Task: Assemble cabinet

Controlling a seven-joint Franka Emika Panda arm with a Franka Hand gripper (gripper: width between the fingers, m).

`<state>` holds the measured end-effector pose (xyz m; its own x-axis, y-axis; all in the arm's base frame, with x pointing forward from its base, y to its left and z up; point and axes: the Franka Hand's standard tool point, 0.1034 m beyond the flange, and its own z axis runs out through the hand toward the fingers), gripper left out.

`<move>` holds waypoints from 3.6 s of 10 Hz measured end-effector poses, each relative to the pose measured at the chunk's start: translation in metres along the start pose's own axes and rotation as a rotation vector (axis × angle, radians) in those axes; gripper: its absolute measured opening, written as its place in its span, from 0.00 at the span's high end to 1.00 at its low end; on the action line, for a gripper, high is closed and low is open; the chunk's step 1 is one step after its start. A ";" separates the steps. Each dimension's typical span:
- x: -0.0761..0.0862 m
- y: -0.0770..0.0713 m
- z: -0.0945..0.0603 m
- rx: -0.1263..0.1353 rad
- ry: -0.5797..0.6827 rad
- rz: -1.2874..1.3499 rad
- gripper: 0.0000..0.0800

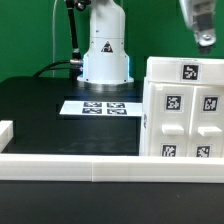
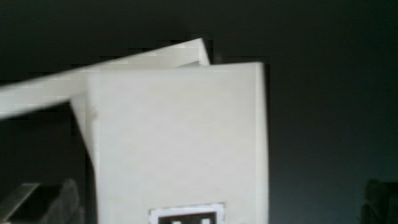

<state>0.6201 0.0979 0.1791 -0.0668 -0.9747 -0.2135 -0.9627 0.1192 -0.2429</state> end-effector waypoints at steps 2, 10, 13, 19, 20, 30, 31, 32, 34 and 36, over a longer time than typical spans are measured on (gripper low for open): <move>-0.002 -0.007 -0.001 -0.030 -0.007 -0.308 0.00; -0.001 -0.010 0.001 -0.084 0.008 -1.229 0.00; 0.002 -0.009 0.001 -0.124 0.013 -1.649 0.00; -0.002 0.004 0.003 -0.231 -0.099 -2.464 0.00; -0.001 0.004 0.003 -0.240 -0.103 -2.531 0.00; 0.019 0.013 0.019 -0.321 -0.161 -2.938 0.16; 0.020 0.013 0.019 -0.322 -0.160 -2.933 0.31; 0.020 0.013 0.019 -0.322 -0.160 -2.932 0.31; 0.021 0.013 0.019 -0.322 -0.149 -2.881 0.31; 0.021 0.013 0.019 -0.319 -0.129 -2.778 0.31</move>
Offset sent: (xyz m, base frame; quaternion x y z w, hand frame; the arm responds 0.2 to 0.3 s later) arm 0.0079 0.0092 -0.0010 -0.0278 -0.0204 -0.3303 0.9432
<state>0.6112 0.0825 0.1538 0.4335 0.8997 0.0517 0.8933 -0.4366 0.1071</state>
